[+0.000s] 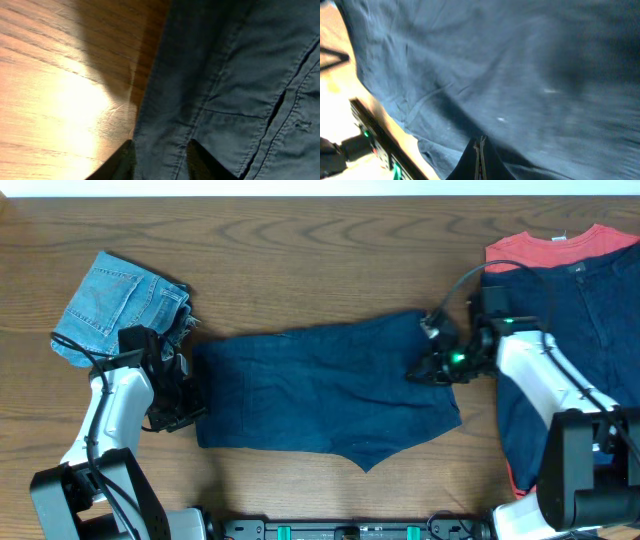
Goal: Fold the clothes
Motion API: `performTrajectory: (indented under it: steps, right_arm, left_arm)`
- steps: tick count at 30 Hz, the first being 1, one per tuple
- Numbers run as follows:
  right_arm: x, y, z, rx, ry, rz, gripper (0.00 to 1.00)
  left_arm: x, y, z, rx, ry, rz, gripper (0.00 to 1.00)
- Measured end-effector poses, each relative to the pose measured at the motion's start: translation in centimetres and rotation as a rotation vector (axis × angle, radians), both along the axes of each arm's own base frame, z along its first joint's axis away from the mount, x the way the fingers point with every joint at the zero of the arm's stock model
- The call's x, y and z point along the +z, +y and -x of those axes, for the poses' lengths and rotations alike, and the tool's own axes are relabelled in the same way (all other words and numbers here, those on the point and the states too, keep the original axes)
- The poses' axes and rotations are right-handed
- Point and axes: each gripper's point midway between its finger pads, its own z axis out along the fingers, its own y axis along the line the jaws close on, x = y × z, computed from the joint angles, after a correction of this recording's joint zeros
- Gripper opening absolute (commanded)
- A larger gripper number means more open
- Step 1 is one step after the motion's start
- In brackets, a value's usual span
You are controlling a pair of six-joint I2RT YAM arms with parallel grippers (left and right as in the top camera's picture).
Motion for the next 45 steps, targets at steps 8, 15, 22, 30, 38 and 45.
performTrajectory:
  steps: [8,15,22,30,38,45]
  right_arm:
    - [-4.1,1.3,2.4,0.048,0.072,0.307,0.01]
    - [-6.9,-1.1,3.0,-0.114,0.273,0.407,0.01]
    - [-7.0,-6.2,3.9,-0.373,0.474,0.505,0.01]
    - [-5.6,-6.9,0.7,-0.290,0.282,0.336,0.25]
    - [0.6,-2.6,0.0,-0.097,0.017,0.180,0.38]
    - [-0.5,0.5,0.6,-0.024,0.017,0.198,0.26]
  left_arm:
    - [0.0,0.1,-0.4,0.018,-0.014,0.002,0.37]
    - [0.2,-2.8,-0.7,-0.079,-0.052,0.108,0.24]
    - [-1.1,-2.8,0.2,-0.107,-0.032,0.066,0.24]
    - [-1.1,-3.0,-0.9,-0.103,-0.079,0.078,0.51]
    - [0.0,-5.9,-2.3,-0.188,-0.183,0.236,0.78]
    - [-1.7,-8.1,-3.0,-0.214,-0.157,0.337,0.79]
